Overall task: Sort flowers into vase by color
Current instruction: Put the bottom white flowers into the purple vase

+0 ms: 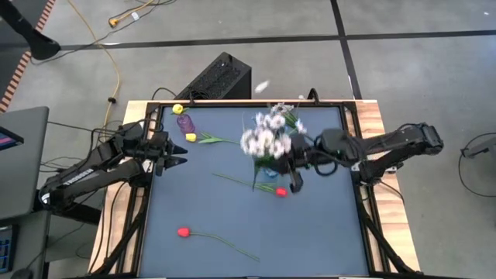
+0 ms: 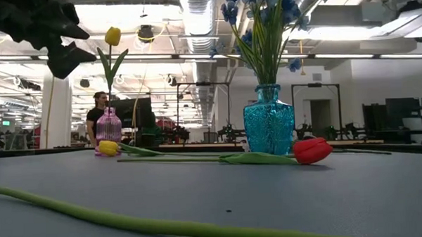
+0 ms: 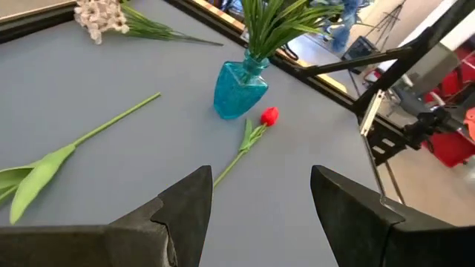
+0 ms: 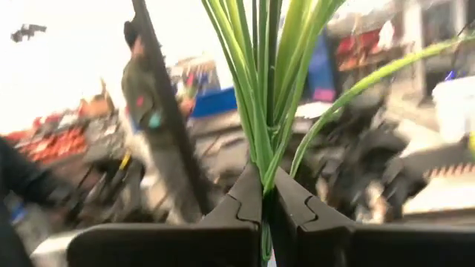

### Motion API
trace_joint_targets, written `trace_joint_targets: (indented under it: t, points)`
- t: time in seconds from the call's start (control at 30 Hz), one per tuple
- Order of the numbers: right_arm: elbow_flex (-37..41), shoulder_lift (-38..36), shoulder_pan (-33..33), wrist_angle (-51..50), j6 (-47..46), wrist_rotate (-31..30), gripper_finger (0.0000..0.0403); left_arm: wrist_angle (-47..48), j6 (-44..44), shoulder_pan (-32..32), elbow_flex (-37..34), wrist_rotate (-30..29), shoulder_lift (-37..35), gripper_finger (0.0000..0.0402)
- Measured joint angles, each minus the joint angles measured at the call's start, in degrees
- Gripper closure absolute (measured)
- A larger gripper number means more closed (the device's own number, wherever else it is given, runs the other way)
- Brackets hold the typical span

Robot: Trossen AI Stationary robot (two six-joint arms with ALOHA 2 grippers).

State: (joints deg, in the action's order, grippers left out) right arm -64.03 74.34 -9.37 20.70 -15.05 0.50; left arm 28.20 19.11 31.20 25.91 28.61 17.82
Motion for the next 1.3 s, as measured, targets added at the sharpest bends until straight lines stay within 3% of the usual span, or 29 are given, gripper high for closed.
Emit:
trace_joint_targets:
  t: [0.17,0.57,0.9,1.13,1.3]
  points:
    - [-2.9,3.8,7.1,1.8,0.1,4.7,0.0372,-3.3,0.8,0.0,0.0,0.4,0.0,0.0184]
    - [-24.8,19.6,23.9,-4.0,0.1,17.9,0.0372,-8.7,3.2,0.0,0.0,-7.1,0.0,0.0184]
    - [-40.4,35.8,32.4,-4.6,-0.1,19.2,0.0372,-8.6,2.8,0.0,0.0,-10.9,0.0,0.0184]
    - [-50.3,46.2,34.9,-2.8,-1.5,19.1,0.0372,-8.2,4.3,-0.1,0.0,-12.1,0.0,0.0184]
    - [-56.6,52.5,35.0,-0.9,-2.0,18.6,0.0372,-5.7,7.5,-0.1,0.0,-17.2,0.0,0.0184]
